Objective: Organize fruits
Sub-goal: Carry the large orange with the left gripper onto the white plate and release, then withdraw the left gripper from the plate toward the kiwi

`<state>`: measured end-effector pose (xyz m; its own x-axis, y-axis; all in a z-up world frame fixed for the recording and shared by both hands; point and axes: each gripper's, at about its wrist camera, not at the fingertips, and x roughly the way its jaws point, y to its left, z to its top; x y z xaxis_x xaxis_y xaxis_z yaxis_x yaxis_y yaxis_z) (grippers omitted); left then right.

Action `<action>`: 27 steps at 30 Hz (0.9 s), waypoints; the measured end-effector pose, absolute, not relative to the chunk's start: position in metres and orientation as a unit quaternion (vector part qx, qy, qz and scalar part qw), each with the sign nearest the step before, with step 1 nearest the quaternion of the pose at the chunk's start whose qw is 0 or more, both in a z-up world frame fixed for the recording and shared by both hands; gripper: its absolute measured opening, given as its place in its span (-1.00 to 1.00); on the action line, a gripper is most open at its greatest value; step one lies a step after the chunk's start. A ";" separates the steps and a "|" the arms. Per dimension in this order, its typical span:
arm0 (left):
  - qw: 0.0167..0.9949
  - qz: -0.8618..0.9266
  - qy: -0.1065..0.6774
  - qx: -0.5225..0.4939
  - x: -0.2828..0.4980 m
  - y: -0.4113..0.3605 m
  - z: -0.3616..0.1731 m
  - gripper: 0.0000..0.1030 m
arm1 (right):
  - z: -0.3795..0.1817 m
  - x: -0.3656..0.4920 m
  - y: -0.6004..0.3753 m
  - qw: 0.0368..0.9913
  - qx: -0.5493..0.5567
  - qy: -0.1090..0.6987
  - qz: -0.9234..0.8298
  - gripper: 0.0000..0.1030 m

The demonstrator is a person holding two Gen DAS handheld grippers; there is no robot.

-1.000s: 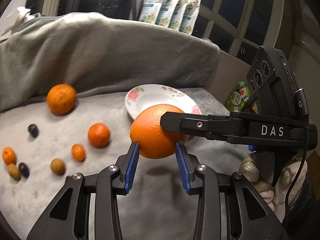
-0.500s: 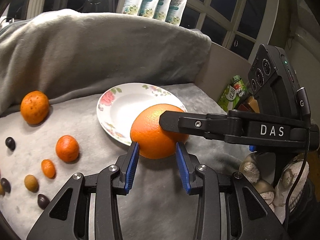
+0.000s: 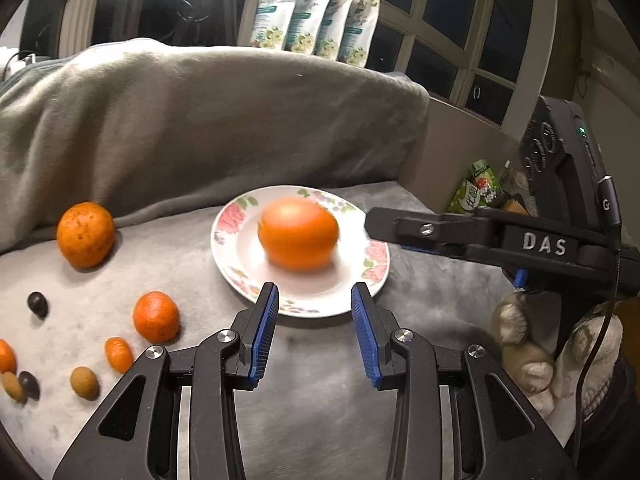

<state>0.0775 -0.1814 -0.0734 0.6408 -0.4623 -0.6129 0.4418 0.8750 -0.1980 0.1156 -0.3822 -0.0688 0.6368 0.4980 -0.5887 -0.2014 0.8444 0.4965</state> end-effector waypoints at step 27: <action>0.911 -0.213 0.350 -0.045 0.054 -0.125 -0.074 0.41 | -0.050 0.074 -0.360 0.920 0.113 0.338 0.163 0.72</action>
<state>0.0544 -0.1248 -0.0739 0.6644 -0.4188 -0.6190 0.3559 0.9056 -0.2307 0.0744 -0.3596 -0.0497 0.7193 0.3754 -0.5845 -0.2228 0.9216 0.3177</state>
